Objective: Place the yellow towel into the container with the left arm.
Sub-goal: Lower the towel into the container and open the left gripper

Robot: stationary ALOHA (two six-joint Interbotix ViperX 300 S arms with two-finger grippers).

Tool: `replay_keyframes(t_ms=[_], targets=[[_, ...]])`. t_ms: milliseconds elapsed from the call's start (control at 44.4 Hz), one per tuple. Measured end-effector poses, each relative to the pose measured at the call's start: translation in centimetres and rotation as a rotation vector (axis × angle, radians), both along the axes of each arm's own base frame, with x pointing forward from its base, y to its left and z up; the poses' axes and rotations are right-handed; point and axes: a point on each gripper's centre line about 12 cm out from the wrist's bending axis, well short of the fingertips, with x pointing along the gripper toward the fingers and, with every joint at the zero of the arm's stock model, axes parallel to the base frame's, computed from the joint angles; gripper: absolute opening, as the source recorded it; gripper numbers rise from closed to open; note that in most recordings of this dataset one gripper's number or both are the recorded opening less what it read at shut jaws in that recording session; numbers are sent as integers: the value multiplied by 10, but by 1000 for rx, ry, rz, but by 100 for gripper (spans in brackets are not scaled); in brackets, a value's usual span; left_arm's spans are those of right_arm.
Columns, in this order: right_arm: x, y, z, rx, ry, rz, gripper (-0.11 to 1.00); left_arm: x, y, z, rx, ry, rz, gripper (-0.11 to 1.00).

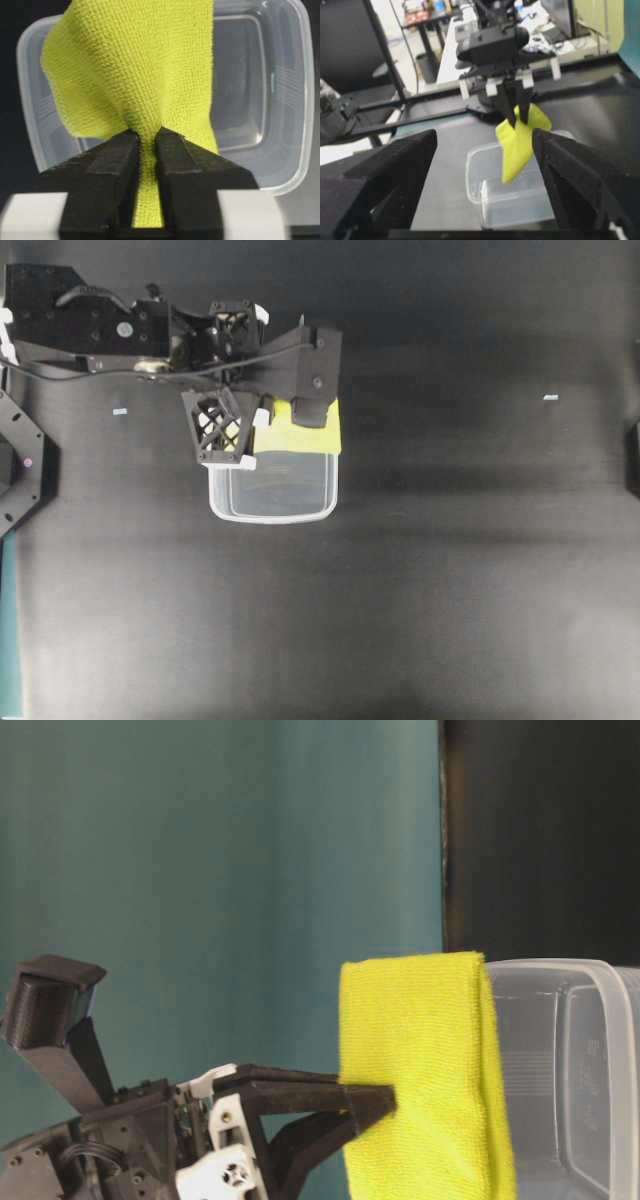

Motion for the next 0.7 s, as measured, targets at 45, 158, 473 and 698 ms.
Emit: replay_keyframes(t_ms=[45, 158, 473, 698], targets=[[0, 0, 0, 0, -3, -3, 75, 1, -1, -1, -2, -10, 3, 29], [0, -1, 1, 0, -5, -8, 75, 1, 0, -5, -3, -28, 6, 61], [0, -1, 1, 1, -9, -11, 75, -4, 1, 5, -25, -64, 59, 83], [-2, -1, 4, -1, -31, -11, 75, -36, -1, 83, -27, -316, 72, 81]])
